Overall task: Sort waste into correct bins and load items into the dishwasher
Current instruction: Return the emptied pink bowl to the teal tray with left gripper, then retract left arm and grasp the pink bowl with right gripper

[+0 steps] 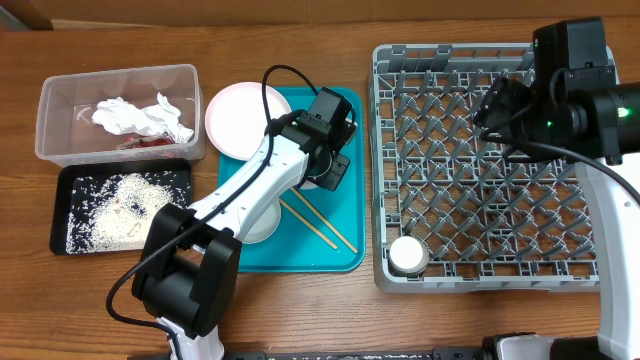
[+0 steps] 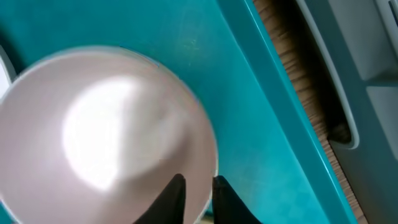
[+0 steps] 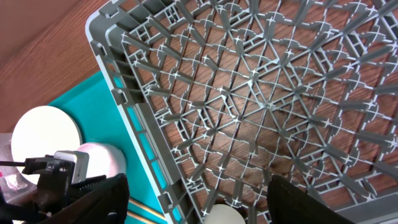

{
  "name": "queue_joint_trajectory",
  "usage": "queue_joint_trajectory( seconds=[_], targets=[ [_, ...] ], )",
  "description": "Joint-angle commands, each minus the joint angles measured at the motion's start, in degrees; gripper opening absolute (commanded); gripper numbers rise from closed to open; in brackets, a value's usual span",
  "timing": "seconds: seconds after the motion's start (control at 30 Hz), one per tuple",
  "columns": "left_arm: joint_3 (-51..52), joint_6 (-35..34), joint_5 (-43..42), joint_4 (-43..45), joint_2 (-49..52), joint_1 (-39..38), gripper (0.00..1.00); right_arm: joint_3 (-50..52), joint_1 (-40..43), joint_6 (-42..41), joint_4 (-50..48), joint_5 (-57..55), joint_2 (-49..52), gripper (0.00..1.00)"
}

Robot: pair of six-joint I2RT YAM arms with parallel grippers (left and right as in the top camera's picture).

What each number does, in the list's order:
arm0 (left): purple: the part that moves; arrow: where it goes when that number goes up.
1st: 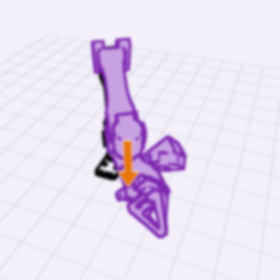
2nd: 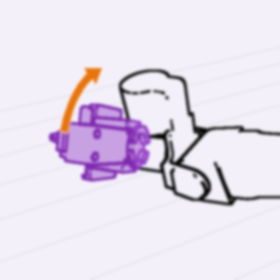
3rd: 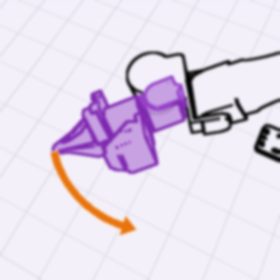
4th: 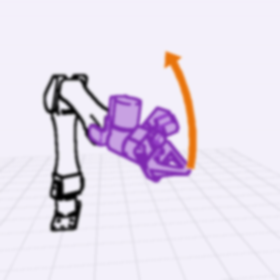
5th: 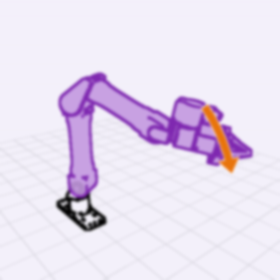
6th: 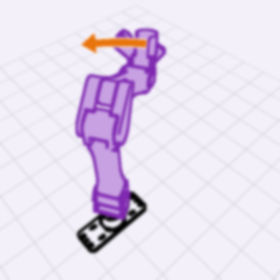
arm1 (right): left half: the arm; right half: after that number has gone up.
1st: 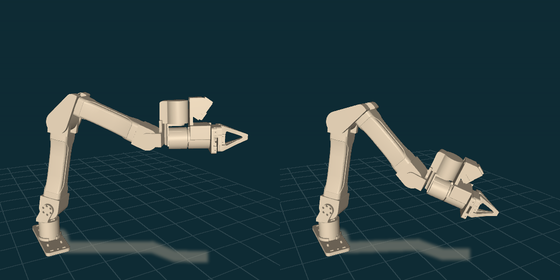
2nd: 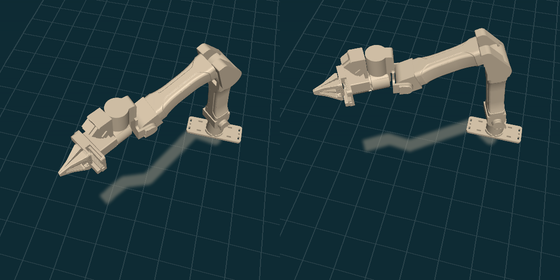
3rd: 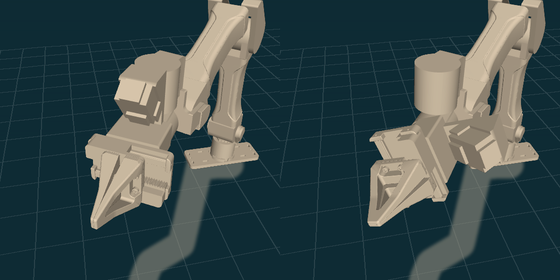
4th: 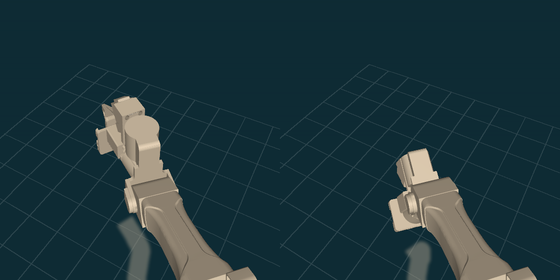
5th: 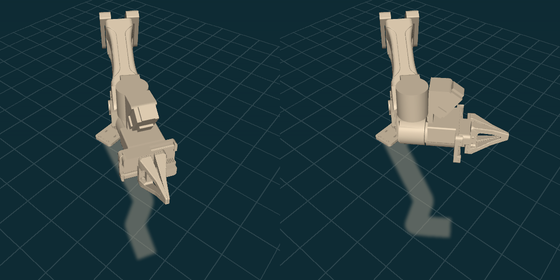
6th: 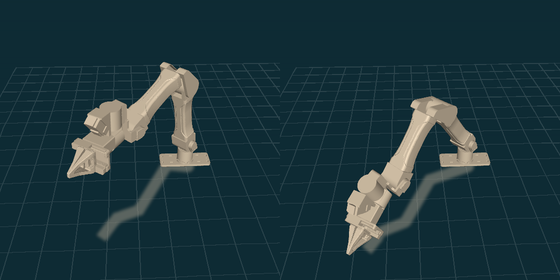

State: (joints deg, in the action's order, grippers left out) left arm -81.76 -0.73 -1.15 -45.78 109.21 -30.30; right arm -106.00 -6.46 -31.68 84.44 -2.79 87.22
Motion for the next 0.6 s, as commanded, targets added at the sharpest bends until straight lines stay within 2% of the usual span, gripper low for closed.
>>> queue_joint_trajectory(
  seconds=[0.0, 0.07, 0.2, 0.33, 0.57],
  targets=[
    [-0.7, 0.98, 0.68, 0.17, -0.33, -0.2, 0.3, -0.11, 0.11, 0.22, -0.31, 0.33, -0.42, 0.73],
    [-0.72, 0.96, 0.68, 0.22, -0.35, -0.2, 0.36, -0.09, 0.09, 0.24, -0.31, 0.35, -0.42, 0.73],
    [-2.6, -0.52, 0.46, -0.96, -0.35, 0.33, 0.38, -0.11, -0.66, 0.26, -0.42, 0.33, -0.37, 0.76],
    [-10.14, -2.23, -1.2, -6.38, -0.35, 2.4, 0.47, -0.09, -3.65, 0.24, -2.36, 0.37, -0.04, 0.76],
    [-25.59, -7.37, -3.34, -18.53, -0.35, 8.04, 0.53, -0.09, -11.23, 0.2, -7.76, 1.84, 2.64, 0.76]
  ],
)
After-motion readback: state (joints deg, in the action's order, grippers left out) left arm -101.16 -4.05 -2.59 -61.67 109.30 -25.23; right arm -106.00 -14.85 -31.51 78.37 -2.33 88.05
